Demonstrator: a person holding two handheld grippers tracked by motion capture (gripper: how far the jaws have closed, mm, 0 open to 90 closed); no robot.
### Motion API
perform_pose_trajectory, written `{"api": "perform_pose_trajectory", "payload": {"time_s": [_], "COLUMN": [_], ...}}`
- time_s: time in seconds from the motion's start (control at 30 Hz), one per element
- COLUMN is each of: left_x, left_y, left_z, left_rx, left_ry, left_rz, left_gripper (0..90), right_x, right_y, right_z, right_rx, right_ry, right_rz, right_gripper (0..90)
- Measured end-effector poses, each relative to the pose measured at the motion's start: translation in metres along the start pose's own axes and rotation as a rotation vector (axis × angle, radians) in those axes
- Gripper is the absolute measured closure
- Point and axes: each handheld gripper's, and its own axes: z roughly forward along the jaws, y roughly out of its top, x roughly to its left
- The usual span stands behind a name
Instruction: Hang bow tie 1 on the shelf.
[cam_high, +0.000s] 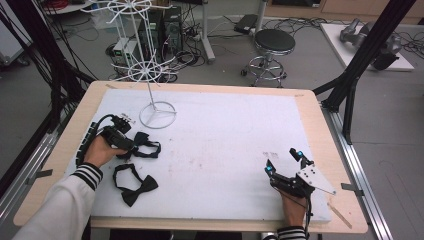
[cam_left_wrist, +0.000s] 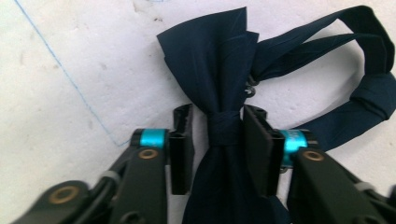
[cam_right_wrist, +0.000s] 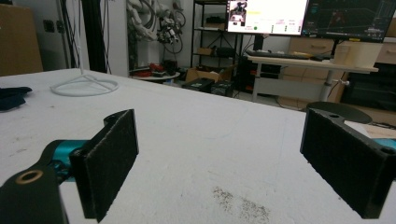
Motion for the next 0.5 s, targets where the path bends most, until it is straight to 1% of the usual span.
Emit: {"api": "perform_pose_trajectory", "payload": {"time_s": [0.1, 0.17, 0.23, 0.33, 0.43, 0.5], "left_x": [-0.0015, -0.0024, -0.0020, -0.0019, -0.0017, -0.0022], "left_y": [0.0005, 0.0003, 0.0002, -0.0008, -0.0019, -0.0027], "left_z": [-0.0003, -0.0003, -0.0013, -0.0026, -0.0049, -0.0065], "left_rx": [0.005, -0.003, 0.000, -0.015, -0.031, -0.054], "left_ry": [0.001, 0.003, 0.005, 0.006, 0.009, 0.014], "left_rz": [0.022, 0.020, 0.026, 0.020, 0.023, 0.020], "left_gripper": [73.1, 73.5, 74.0, 74.2, 74.3, 74.3], "right_x": [-0.0002, -0.0002, -0.0002, -0.0002, -0.0001, -0.0002], "right_y": [0.0000, -0.0001, 0.0000, 0.0000, 0.0000, 0.0000], "right_z": [-0.0001, 0.0000, 0.0000, 0.0000, 0.0000, 0.0000], "right_rx": [0.000, 0.000, 0.000, 0.000, 0.000, 0.000], "right_ry": [0.001, 0.000, 0.000, 0.000, 0.001, 0.000], "right_rz": [0.000, -0.001, -0.002, -0.002, 0.000, -0.002], "right_gripper": [10.8, 10.7, 10.8, 10.7, 10.8, 10.8]}}
